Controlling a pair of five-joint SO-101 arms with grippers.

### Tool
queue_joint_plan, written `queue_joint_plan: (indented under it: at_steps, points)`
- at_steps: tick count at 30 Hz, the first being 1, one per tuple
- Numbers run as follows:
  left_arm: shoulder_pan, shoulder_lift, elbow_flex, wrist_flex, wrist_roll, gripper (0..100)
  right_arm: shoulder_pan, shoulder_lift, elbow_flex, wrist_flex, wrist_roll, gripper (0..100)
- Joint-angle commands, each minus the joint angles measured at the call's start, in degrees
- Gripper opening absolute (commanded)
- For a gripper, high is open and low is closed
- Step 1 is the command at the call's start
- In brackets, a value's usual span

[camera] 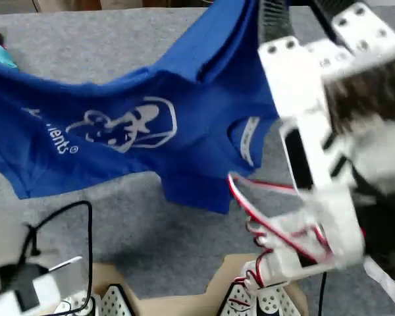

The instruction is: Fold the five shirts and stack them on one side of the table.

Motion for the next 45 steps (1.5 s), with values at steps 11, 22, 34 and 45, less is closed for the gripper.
queue_joint_plan:
  at_steps: [11, 22, 34, 45]
  points:
    - [1.8, -25.5, 15.5, 0.3, 2.0, 2, -7.3, -13.7, -0.7, 1.1, -0.5, 0.5]
    - [1.8, -30.0, 22.9, 0.1, 2.0, 2, -7.3, -13.0, 3.4, -3.8, -2.0, 0.5]
    - [1.8, -30.3, 62.9, -26.5, 2.1, 2, -7.1, 3.5, 30.5, -18.2, -3.8, 0.5]
    - [7.6, -28.8, 120.7, -88.2, -3.6, 2, -3.6, 27.2, 40.2, -34.6, -4.1, 0.5]
